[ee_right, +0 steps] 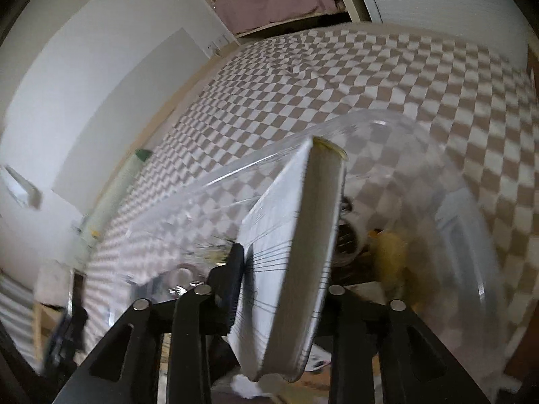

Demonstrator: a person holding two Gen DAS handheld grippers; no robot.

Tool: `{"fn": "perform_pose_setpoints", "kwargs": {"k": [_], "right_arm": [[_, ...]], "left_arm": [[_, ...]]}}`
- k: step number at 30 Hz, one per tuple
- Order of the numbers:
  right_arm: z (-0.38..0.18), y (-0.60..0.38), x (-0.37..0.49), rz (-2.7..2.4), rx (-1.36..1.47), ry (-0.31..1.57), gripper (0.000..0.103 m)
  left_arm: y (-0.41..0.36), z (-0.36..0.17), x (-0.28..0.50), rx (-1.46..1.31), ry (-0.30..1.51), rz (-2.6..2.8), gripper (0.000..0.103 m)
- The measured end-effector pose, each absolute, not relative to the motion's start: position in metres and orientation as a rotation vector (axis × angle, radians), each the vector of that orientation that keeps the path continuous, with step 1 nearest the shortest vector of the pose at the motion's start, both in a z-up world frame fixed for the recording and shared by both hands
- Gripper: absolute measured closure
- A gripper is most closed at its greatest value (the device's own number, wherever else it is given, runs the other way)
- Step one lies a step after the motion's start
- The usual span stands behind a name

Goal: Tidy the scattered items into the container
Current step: 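Lower the notebook and card box into the clear box and open both tools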

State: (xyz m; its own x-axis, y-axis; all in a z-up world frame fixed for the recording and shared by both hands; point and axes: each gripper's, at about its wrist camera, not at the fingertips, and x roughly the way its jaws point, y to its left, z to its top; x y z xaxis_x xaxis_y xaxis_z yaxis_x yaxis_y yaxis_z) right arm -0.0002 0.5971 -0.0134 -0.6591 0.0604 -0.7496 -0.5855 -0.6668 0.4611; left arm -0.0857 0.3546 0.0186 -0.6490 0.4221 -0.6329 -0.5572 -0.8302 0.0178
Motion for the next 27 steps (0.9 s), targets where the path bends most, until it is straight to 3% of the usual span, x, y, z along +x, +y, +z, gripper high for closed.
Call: {"fn": "perform_pose_setpoints", "kwargs": {"k": [4, 9, 21, 27], "right_arm": [[-0.008, 0.593, 0.006, 2.33, -1.063, 0.829, 0.056], [0.009, 0.589, 0.02, 2.273, -0.999, 0.57, 0.053], [0.013, 0.572, 0.027, 2.339, -0.987, 0.531, 0.053], [0.012, 0.57, 0.015, 2.371, -1.011, 0.552, 0.053]], "left_arm": [[0.362, 0.018, -0.09, -0.86, 0.319, 2.417, 0.043], [0.373, 0.015, -0.099, -0.897, 0.325, 2.39, 0.043], [0.391, -0.003, -0.124, -1.056, 0.339, 2.345, 0.043], [0.401, -0.012, -0.134, -1.11, 0.442, 2.359, 0.043]]}}
